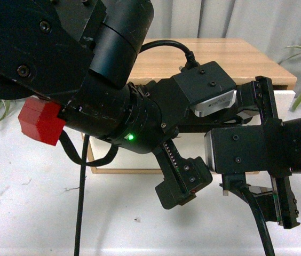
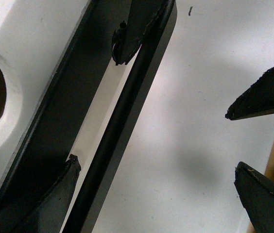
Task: Pull drawer
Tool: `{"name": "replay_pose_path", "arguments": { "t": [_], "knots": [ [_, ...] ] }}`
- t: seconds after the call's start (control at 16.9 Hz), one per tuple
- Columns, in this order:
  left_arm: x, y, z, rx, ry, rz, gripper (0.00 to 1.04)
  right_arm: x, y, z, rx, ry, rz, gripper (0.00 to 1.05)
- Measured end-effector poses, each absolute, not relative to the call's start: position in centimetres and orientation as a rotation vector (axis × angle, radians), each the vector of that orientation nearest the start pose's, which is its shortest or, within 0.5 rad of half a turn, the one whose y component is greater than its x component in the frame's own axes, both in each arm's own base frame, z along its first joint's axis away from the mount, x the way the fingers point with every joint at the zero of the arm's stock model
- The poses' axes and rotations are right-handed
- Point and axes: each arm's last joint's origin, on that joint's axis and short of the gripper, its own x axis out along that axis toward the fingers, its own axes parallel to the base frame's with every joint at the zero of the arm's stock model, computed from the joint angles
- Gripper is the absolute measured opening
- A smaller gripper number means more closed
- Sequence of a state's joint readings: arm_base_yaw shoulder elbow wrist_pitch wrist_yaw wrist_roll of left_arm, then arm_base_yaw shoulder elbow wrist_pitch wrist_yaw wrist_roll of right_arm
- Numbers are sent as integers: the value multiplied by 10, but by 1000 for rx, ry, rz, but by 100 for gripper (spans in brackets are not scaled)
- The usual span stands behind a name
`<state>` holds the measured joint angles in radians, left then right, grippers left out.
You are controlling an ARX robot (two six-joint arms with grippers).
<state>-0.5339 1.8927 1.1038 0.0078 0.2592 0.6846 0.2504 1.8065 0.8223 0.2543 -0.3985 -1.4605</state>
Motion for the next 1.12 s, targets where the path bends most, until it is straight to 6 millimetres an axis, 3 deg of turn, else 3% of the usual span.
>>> {"name": "replay_pose_path", "arguments": {
  "t": [0.89,1.12],
  "knots": [
    [259,-195,151,643,496,-1080,98,249,86,124,-1173,173,1119,98],
    [253,-192,151,620,493,-1076,98,244,84,124,-1170,156,1111,98]
  ]
}}
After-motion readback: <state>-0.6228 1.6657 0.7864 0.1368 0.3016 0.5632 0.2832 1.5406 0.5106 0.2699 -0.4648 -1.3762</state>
